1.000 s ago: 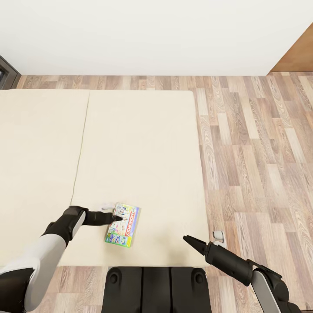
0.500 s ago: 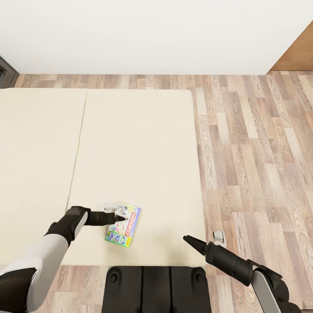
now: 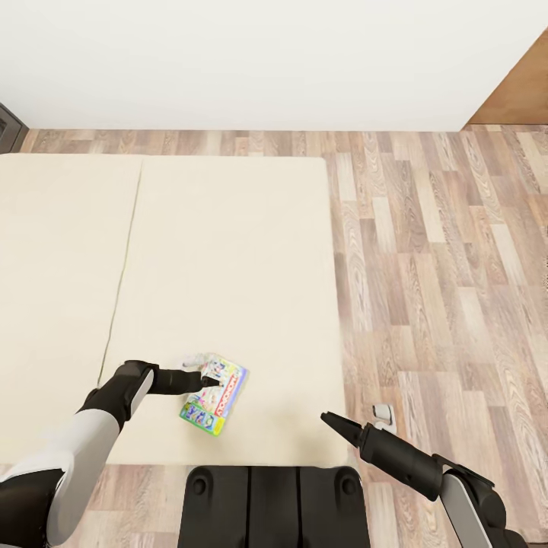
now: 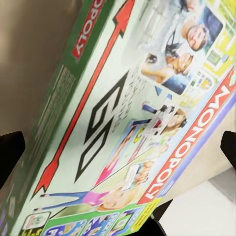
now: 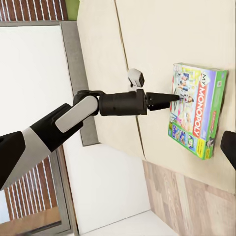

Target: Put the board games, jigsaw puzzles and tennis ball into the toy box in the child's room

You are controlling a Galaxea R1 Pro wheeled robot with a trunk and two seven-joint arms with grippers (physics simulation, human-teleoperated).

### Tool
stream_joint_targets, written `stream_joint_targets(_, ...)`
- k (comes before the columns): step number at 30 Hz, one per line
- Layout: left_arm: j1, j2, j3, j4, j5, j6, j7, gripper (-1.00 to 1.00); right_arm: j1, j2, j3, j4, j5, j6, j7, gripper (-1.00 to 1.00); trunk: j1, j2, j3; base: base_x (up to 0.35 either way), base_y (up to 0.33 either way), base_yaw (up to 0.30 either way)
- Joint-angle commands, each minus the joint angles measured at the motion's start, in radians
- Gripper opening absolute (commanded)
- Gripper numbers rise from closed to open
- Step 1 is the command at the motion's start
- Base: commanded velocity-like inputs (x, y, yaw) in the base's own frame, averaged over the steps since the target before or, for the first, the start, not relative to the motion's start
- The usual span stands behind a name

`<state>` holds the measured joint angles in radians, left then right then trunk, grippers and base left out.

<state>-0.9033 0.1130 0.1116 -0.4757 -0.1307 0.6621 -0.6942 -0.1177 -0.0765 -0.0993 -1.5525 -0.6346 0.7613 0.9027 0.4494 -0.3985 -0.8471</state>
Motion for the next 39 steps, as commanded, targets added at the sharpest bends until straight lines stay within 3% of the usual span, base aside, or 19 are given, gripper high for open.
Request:
stream_joint_targets(1,0.000,-0.001,0.008,-0.001,-0.010,0.007,-0.008,1.00,0.000,0.000,0.000,0.000,-0.004,0.006,0.001,1.00,0.001,-0.002,-0.001,0.000,-0.125,0.000)
stream_joint_targets(39,0.000,-0.008,0.008,-0.001,-0.009,0.009,-0.008,1.00,0.000,0.000,0.000,0.000,-0.004,0.006,0.002,1.00,0.001,-0.002,-0.001,-0.007,-0.142,0.000)
